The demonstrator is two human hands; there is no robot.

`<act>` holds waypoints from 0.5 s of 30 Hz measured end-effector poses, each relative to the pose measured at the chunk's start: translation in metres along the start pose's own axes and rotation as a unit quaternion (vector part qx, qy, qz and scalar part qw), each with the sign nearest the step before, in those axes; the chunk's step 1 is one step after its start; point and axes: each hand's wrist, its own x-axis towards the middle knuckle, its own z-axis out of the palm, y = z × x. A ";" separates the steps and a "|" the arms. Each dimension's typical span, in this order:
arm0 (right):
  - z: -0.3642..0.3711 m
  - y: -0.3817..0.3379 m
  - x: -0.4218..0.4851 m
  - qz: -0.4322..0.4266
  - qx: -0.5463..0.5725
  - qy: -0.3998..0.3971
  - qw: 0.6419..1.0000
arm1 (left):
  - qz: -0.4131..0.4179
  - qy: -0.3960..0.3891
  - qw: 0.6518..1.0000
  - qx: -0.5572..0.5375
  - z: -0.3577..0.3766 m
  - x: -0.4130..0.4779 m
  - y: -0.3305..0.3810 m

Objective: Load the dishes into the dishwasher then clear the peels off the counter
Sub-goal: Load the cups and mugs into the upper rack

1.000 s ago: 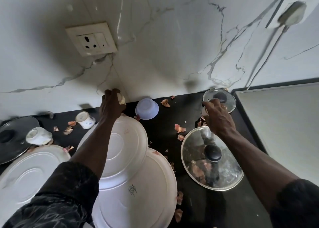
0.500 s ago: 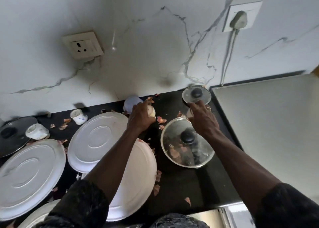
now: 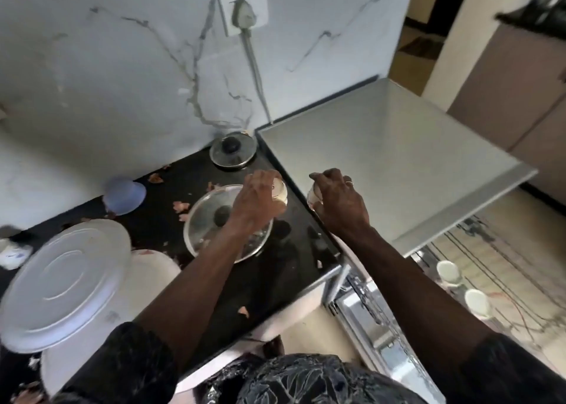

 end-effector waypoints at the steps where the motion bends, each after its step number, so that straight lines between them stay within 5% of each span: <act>1: -0.006 0.011 -0.007 0.013 -0.001 0.009 1.000 | 0.014 -0.007 1.000 0.000 0.007 0.001 0.013; 15: -0.054 0.175 -0.157 0.244 -0.029 0.080 0.966 | 0.228 -0.142 0.963 -0.006 0.116 -0.010 0.195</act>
